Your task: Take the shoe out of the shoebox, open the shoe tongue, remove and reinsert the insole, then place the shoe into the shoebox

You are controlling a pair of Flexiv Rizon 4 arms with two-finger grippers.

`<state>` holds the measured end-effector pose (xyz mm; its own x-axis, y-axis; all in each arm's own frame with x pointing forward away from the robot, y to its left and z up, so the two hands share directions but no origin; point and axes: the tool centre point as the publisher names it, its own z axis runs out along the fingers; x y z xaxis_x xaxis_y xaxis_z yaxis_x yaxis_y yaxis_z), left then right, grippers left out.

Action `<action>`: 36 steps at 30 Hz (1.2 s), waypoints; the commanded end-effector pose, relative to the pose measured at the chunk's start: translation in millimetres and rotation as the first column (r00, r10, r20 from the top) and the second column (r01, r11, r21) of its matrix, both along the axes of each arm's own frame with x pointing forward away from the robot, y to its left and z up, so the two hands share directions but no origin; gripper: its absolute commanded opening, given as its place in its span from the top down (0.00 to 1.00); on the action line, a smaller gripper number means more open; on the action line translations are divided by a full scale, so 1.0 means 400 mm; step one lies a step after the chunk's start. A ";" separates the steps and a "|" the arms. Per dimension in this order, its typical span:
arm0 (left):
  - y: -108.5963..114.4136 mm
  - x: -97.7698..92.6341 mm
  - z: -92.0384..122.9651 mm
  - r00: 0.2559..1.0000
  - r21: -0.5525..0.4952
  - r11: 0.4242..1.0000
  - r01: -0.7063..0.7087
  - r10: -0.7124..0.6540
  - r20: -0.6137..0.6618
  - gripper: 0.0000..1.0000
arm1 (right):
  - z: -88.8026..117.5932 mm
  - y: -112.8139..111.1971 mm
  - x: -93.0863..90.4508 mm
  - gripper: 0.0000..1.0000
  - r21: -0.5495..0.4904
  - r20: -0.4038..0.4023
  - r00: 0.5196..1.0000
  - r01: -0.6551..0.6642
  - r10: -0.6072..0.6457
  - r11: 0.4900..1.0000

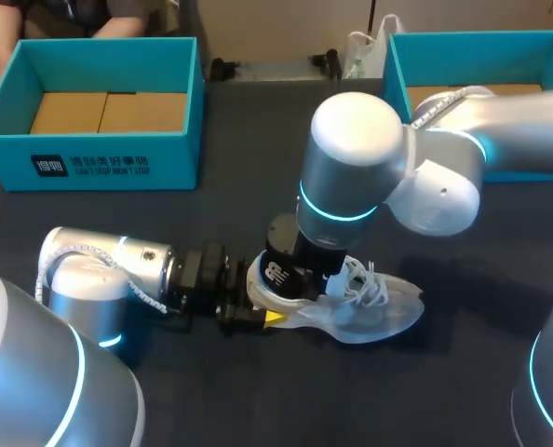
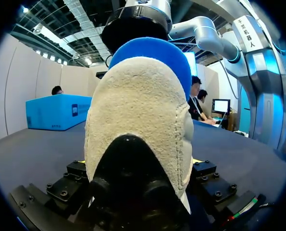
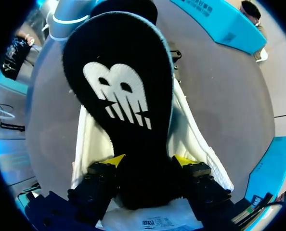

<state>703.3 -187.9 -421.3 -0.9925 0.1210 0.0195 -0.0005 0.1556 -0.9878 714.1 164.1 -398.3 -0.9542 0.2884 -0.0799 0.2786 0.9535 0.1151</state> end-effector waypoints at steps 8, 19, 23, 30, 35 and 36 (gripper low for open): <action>0.000 0.003 -0.007 1.000 0.002 1.000 0.000 0.000 0.001 1.00 | -0.029 0.024 0.007 0.38 -0.045 -0.029 0.999 -0.030 0.029 0.999; 0.000 0.003 -0.007 1.000 0.002 1.000 0.000 0.000 0.001 1.00 | -0.040 0.014 -0.013 0.75 -0.053 -0.094 0.995 -0.048 0.043 0.997; 0.000 0.003 -0.007 1.000 0.002 1.000 0.000 0.000 0.001 1.00 | -0.016 0.003 -0.028 0.75 -0.050 -0.078 0.996 -0.042 0.038 0.998; 0.000 0.003 -0.007 1.000 0.002 1.000 0.000 0.000 0.001 1.00 | 0.029 -0.005 -0.037 0.82 -0.031 -0.062 0.997 -0.037 0.035 0.999; 0.000 0.003 -0.007 1.000 0.002 1.000 0.000 0.000 0.001 1.00 | 0.054 -0.007 -0.032 0.84 -0.023 -0.034 0.999 -0.035 0.034 0.999; 0.000 0.003 -0.007 1.000 0.002 1.000 0.000 0.000 0.001 1.00 | 0.055 -0.007 -0.030 0.81 -0.021 -0.030 0.999 -0.036 0.035 0.999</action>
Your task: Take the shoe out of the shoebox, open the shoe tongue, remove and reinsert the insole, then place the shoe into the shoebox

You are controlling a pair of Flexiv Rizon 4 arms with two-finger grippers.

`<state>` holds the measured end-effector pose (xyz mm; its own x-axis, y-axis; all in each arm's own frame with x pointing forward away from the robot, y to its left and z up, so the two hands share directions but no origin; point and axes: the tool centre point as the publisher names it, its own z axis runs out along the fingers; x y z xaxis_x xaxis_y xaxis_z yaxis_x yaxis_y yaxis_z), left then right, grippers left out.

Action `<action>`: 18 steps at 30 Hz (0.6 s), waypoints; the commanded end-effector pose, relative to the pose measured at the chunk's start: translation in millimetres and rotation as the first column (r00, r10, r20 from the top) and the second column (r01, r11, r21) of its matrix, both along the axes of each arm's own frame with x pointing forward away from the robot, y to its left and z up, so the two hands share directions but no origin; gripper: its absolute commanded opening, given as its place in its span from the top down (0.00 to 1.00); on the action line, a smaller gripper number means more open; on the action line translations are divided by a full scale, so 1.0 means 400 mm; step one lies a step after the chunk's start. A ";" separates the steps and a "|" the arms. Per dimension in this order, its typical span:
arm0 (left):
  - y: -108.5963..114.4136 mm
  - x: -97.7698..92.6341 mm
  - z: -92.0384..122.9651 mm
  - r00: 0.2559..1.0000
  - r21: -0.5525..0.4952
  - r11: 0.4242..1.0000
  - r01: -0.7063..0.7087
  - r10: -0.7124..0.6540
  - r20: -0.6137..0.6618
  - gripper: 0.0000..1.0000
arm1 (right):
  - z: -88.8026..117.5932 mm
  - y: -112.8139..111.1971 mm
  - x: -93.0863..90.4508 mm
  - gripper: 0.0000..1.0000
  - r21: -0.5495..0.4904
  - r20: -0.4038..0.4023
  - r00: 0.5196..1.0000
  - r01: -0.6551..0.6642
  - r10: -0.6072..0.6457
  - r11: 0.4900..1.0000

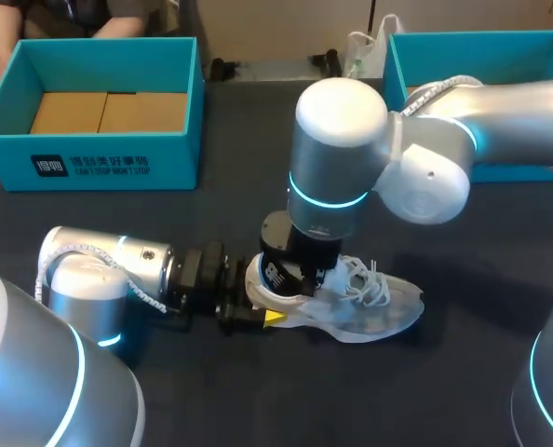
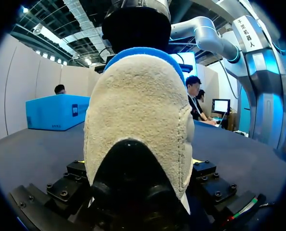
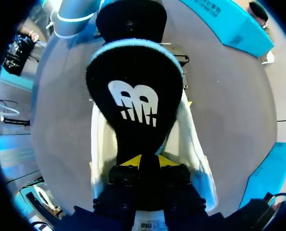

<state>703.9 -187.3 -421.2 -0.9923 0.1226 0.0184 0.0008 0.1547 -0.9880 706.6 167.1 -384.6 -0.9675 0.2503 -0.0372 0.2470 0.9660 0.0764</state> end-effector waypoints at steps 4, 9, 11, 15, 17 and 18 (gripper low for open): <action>-0.001 0.001 -0.007 1.000 0.003 1.000 -0.001 0.001 0.000 1.00 | 0.010 -0.012 0.002 0.70 0.020 0.046 0.999 0.009 -0.010 1.000; -0.001 0.001 -0.007 1.000 0.003 1.000 -0.001 0.001 0.000 1.00 | -0.017 -0.011 0.014 0.64 0.030 0.049 0.999 0.014 -0.016 0.999; -0.001 0.001 -0.007 1.000 0.003 1.000 -0.001 0.001 0.000 1.00 | -0.026 -0.011 0.021 0.63 0.020 0.054 0.998 0.024 -0.025 1.000; -0.001 0.001 -0.007 1.000 0.003 1.000 -0.001 0.001 0.000 1.00 | -0.037 -0.006 0.028 0.64 0.004 0.070 0.997 0.028 -0.028 1.000; -0.001 0.001 -0.007 1.000 0.003 1.000 -0.001 0.001 0.000 1.00 | -0.041 -0.004 0.029 0.64 0.004 0.083 0.996 0.030 -0.030 1.000; -0.001 0.001 -0.007 1.000 0.003 1.000 -0.001 0.001 0.000 1.00 | -0.041 -0.004 0.030 0.64 0.003 0.093 0.995 0.031 -0.031 1.000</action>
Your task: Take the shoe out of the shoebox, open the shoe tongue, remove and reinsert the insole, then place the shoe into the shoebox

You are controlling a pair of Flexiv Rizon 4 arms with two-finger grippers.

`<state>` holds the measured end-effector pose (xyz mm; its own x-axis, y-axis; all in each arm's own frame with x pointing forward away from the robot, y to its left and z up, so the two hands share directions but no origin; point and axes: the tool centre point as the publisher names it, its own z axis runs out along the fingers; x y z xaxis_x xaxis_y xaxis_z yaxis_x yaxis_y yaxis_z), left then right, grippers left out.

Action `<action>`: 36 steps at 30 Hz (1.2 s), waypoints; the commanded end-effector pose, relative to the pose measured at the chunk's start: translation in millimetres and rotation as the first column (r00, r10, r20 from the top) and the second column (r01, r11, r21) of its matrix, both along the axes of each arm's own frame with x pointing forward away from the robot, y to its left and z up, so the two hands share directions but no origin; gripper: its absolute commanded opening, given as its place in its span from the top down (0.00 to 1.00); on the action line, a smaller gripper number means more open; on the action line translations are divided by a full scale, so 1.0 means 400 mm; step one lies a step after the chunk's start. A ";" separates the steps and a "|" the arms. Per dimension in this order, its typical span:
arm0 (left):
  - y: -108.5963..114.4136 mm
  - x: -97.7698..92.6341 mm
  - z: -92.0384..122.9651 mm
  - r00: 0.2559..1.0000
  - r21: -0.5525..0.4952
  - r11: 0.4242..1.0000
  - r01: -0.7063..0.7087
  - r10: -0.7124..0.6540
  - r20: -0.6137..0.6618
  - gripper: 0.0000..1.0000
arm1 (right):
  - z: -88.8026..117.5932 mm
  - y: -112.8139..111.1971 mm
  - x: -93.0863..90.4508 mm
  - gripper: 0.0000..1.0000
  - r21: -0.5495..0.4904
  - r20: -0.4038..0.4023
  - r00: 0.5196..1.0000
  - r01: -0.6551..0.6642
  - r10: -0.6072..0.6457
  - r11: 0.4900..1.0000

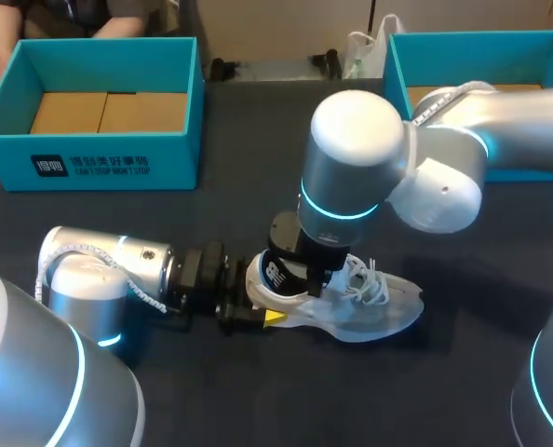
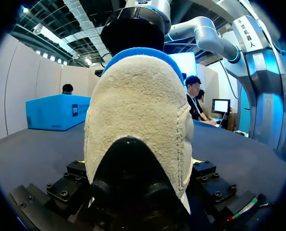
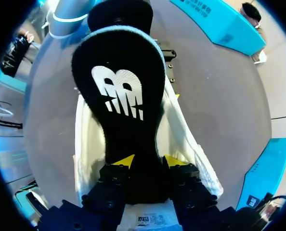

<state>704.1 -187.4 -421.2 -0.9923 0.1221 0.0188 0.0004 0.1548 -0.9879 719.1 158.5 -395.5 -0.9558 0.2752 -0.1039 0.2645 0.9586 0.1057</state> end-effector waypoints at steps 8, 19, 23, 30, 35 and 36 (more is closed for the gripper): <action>-0.001 0.001 -0.007 1.000 0.002 1.000 -0.001 0.001 0.001 1.00 | -0.025 0.041 -0.007 0.64 -0.047 0.070 0.996 -0.057 0.060 0.997; -0.001 0.001 -0.007 1.000 0.002 1.000 -0.001 0.001 0.001 1.00 | -0.073 0.034 -0.016 0.82 -0.073 -0.086 0.995 -0.053 0.047 0.996; -0.001 0.001 -0.007 1.000 0.002 1.000 -0.001 0.001 0.001 1.00 | -0.080 0.021 -0.024 1.00 -0.071 -0.115 0.993 -0.036 0.028 0.997; -0.001 0.001 -0.007 1.000 0.002 1.000 -0.001 0.001 0.001 1.00 | -0.060 0.000 -0.052 1.00 -0.043 -0.122 0.993 -0.008 0.003 0.999; -0.001 0.001 -0.007 1.000 0.002 1.000 -0.001 0.001 0.001 1.00 | -0.010 -0.010 -0.054 1.00 0.006 -0.084 0.996 0.019 -0.019 1.000; -0.001 0.001 -0.007 1.000 0.002 1.000 -0.001 0.001 0.001 1.00 | 0.000 -0.011 -0.053 1.00 0.024 -0.078 0.997 0.019 -0.017 1.000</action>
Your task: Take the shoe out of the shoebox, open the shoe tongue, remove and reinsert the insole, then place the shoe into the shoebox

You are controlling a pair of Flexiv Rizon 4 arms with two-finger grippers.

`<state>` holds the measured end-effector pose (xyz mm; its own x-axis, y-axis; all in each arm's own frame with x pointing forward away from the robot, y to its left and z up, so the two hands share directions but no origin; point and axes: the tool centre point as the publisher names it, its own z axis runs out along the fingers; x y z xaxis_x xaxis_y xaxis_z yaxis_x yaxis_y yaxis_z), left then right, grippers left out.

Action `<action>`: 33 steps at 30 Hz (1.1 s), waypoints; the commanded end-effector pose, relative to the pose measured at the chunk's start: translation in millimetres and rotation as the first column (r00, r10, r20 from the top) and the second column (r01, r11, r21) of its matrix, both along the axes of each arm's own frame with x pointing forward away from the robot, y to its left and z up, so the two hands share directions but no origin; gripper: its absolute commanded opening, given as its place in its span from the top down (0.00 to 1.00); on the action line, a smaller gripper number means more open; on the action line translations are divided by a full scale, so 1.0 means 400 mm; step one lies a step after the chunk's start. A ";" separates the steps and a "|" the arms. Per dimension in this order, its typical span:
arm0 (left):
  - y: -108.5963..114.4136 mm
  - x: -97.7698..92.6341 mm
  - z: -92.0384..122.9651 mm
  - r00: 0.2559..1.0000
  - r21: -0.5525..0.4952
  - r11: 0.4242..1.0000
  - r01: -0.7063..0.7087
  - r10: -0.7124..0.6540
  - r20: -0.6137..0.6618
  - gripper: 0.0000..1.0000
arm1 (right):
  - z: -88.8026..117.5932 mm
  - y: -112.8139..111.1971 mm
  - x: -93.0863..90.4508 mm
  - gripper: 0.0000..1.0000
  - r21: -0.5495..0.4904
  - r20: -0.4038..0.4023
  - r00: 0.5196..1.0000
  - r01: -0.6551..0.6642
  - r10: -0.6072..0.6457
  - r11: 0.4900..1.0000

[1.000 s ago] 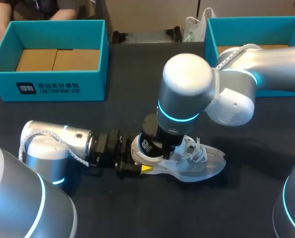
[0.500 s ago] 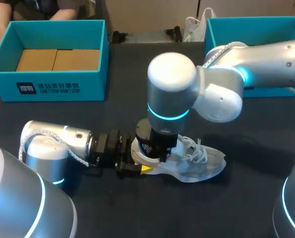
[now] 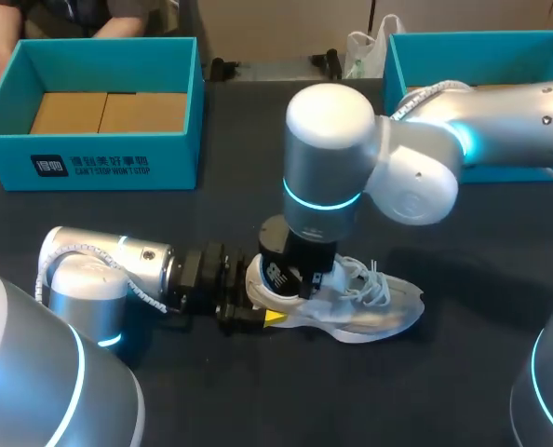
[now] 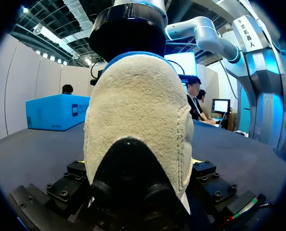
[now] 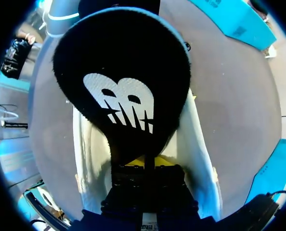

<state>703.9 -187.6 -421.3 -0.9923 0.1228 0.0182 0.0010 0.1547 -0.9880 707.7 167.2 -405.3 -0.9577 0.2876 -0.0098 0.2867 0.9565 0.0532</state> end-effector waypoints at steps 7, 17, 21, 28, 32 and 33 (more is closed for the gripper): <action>0.000 0.001 -0.007 1.000 0.002 1.000 -0.001 0.001 0.000 1.00 | 0.079 -0.026 -0.017 1.00 0.112 0.056 0.998 -0.006 0.000 0.994; 0.000 0.001 -0.007 1.000 0.002 1.000 -0.001 0.001 0.000 1.00 | 0.098 -0.045 -0.008 1.00 0.208 0.059 0.998 -0.008 -0.004 0.978; 0.000 0.001 -0.007 1.000 0.002 1.000 -0.001 0.001 0.000 1.00 | 0.094 -0.053 -0.001 1.00 0.280 0.051 0.998 -0.055 0.042 0.959; 0.000 0.001 -0.007 1.000 0.002 1.000 -0.001 0.001 0.000 1.00 | 0.105 -0.033 0.008 1.00 0.342 0.064 0.993 -0.116 0.100 0.933; 0.000 0.001 -0.007 1.000 0.002 1.000 -0.001 0.001 0.000 1.00 | 0.115 -0.009 0.013 1.00 0.319 0.063 0.988 -0.151 0.138 0.936; 0.000 0.001 -0.007 1.000 0.002 1.000 -0.001 0.001 0.000 1.00 | 0.119 -0.004 0.013 1.00 0.318 0.064 0.988 -0.155 0.142 0.935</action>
